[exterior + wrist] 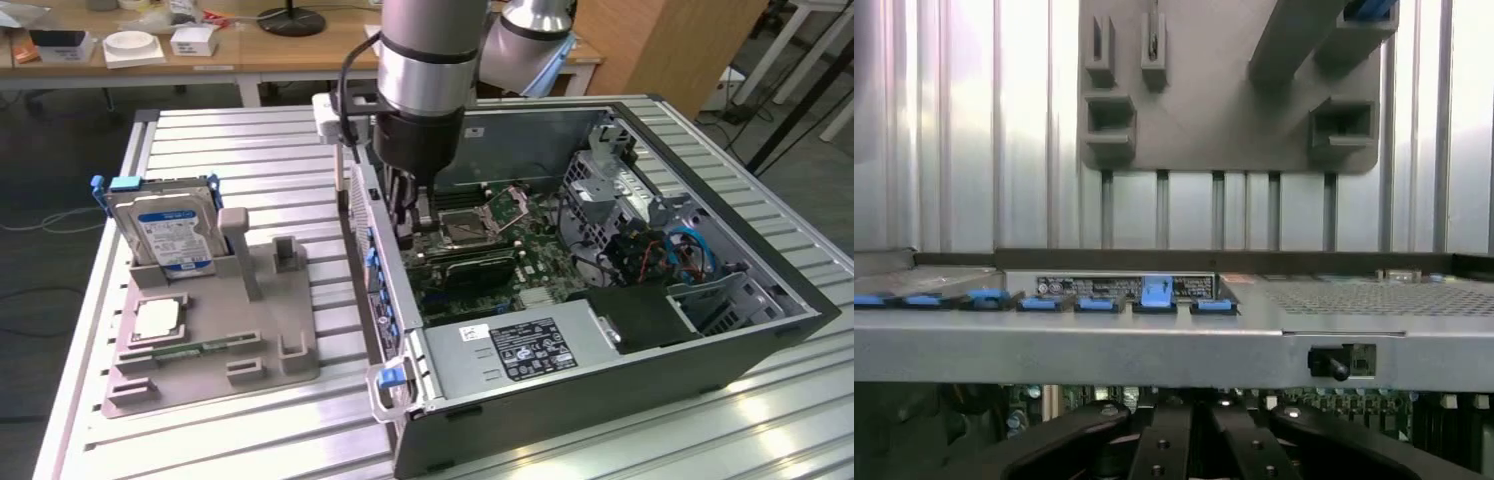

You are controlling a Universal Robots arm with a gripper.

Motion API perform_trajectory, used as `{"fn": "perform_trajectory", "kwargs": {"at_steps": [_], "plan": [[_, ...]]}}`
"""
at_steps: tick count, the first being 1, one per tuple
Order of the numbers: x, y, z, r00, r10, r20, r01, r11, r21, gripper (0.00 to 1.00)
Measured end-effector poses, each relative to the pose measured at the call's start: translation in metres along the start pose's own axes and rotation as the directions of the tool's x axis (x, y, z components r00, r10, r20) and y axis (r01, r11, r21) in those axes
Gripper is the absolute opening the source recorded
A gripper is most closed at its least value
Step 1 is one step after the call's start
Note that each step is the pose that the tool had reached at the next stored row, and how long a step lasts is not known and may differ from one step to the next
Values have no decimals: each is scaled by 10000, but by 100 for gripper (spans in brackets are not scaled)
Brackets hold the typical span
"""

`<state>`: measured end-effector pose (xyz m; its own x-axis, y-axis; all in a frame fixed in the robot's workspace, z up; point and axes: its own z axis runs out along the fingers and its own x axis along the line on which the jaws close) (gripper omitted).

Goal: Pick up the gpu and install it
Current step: 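Press down on the gpu until it lock into place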

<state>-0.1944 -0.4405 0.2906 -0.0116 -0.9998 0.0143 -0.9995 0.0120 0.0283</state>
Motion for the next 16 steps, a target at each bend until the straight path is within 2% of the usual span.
{"fn": "perform_trajectory", "kwargs": {"at_steps": [2, 6, 16], "plan": [[1, -22, 13, 10000, 8, -26, -8, 10000, -33, 11], [1, -148, 40, 10000, 4, -34, -4, 10000, -32, 11], [-7, -588, 166, 10000, 5, -33, -5, 10000, -32, 11]]}}
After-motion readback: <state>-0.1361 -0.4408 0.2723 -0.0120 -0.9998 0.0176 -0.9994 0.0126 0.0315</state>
